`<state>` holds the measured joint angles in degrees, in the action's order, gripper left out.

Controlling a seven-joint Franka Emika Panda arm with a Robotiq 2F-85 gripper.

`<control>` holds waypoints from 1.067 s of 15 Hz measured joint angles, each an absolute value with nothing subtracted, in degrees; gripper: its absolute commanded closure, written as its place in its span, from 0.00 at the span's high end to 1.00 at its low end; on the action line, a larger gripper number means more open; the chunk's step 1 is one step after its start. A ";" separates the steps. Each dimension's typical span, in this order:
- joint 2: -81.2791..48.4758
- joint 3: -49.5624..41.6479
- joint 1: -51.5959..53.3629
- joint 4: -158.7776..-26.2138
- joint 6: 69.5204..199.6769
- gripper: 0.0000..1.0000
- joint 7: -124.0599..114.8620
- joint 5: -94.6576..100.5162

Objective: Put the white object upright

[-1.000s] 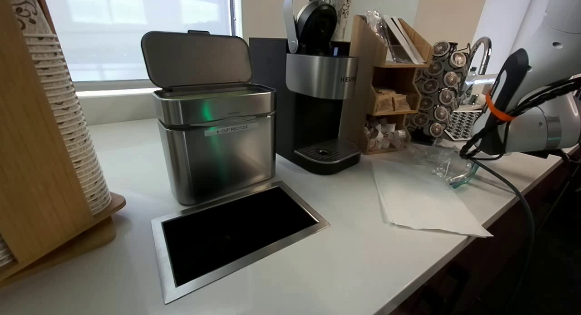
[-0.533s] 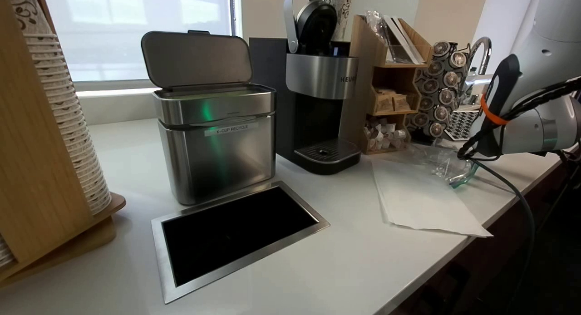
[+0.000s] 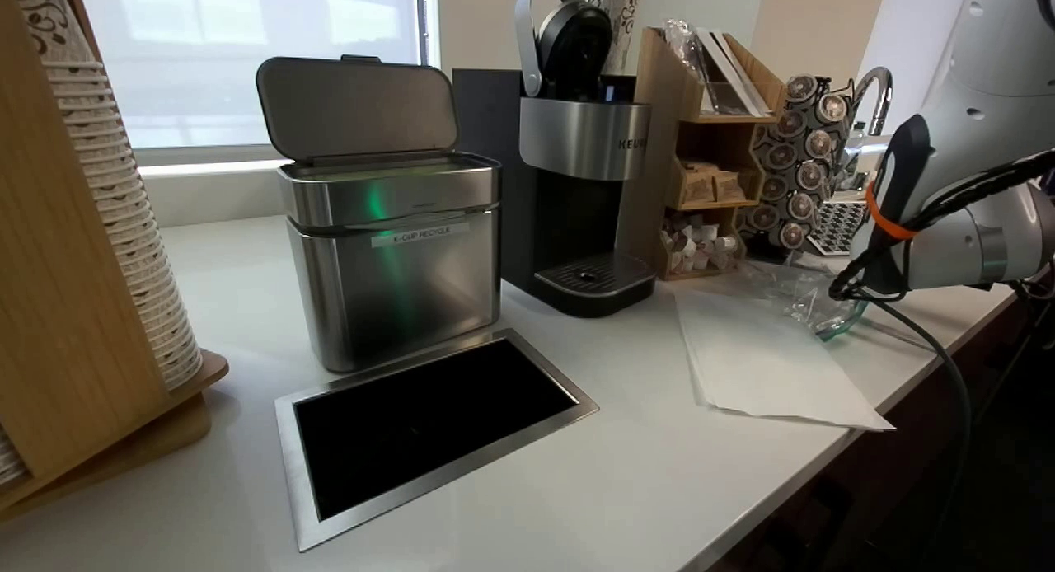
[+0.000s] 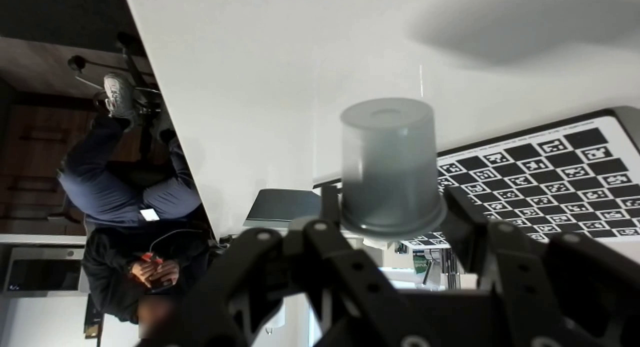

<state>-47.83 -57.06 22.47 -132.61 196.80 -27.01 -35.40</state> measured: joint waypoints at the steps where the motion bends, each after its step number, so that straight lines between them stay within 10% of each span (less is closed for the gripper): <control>1: -48.13 -57.06 22.54 -132.61 196.80 0.29 -27.01 -35.50; 2: -48.37 -56.93 22.56 -132.57 196.80 0.32 -26.80 -36.32; 4: -48.86 -56.95 22.74 -132.55 196.80 0.70 -26.78 -36.76; 8: -49.27 -57.02 23.09 -132.55 196.80 0.99 -26.87 -36.87; 16: -48.60 -57.03 23.06 -132.37 196.80 0.99 -25.84 -38.04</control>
<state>-48.60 -57.03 23.06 -132.37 196.80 -25.84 -38.04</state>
